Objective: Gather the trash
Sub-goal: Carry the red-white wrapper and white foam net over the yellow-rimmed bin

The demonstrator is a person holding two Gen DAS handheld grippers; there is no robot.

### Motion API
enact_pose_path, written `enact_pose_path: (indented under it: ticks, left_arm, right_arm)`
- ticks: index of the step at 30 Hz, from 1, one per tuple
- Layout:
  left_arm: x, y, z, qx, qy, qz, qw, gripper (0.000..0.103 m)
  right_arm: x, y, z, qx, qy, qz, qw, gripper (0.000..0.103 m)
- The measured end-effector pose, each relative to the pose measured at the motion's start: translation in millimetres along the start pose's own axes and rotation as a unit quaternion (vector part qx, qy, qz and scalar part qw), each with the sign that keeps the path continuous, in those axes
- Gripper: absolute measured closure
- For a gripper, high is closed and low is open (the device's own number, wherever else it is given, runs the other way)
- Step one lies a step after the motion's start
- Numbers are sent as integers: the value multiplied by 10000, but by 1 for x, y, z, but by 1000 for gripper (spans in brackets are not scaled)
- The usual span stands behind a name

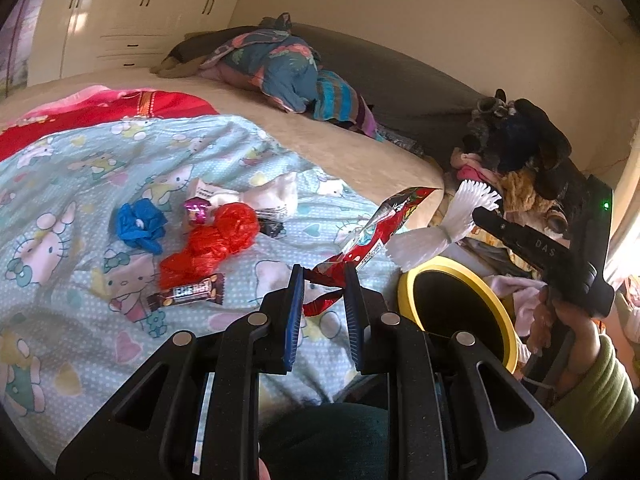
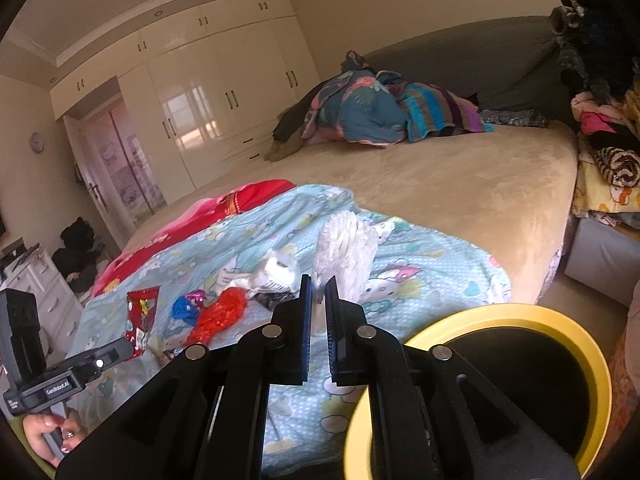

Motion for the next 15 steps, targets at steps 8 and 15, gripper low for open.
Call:
enact_pose_path:
  ticks: [8,15]
  left_arm:
    - [2,-3,16,-127,-153,-18,9998,88]
    - [2,-8,34,-263,-276,-68,9993,88]
  right_arm:
    - [6,16,22,-199,-162,137,9996,96]
    - [10,28,43,-382,-279,231,9986,96]
Point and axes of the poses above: each gripper's, at about its wrist camera, not at the fingertips, and y roughly against the way its jaws point, z to its right, x to its top, the point moved 1 cm from there along -y, roughly the way its jaws point, and after that the axes turned 6 degrees about -y, right-handed, at the moved point
